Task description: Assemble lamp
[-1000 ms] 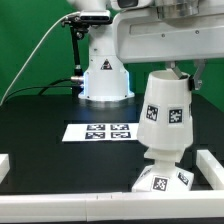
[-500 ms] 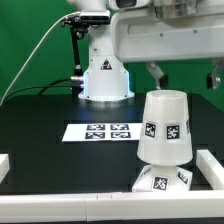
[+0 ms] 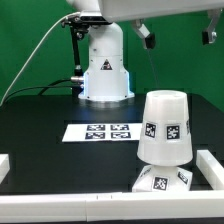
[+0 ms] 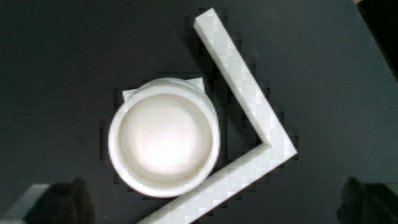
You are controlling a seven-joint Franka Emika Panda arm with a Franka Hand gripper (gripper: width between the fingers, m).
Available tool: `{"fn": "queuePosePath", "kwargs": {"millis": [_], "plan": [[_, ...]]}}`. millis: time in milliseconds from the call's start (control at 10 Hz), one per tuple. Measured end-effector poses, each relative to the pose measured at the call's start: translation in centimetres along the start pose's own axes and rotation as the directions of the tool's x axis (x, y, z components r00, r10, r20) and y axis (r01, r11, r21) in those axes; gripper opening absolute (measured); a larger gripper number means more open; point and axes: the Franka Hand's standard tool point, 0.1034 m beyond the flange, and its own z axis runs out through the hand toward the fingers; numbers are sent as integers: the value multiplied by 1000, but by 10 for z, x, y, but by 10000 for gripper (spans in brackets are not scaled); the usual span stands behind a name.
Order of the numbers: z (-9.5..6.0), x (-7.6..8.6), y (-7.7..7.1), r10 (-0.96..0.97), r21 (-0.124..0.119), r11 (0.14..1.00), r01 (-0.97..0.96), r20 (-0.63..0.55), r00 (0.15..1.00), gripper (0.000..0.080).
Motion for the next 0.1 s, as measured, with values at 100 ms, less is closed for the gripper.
{"fn": "queuePosePath", "kwargs": {"millis": [100], "plan": [[0,0,0,1,0,1000,-1,0,1000,699]]}}
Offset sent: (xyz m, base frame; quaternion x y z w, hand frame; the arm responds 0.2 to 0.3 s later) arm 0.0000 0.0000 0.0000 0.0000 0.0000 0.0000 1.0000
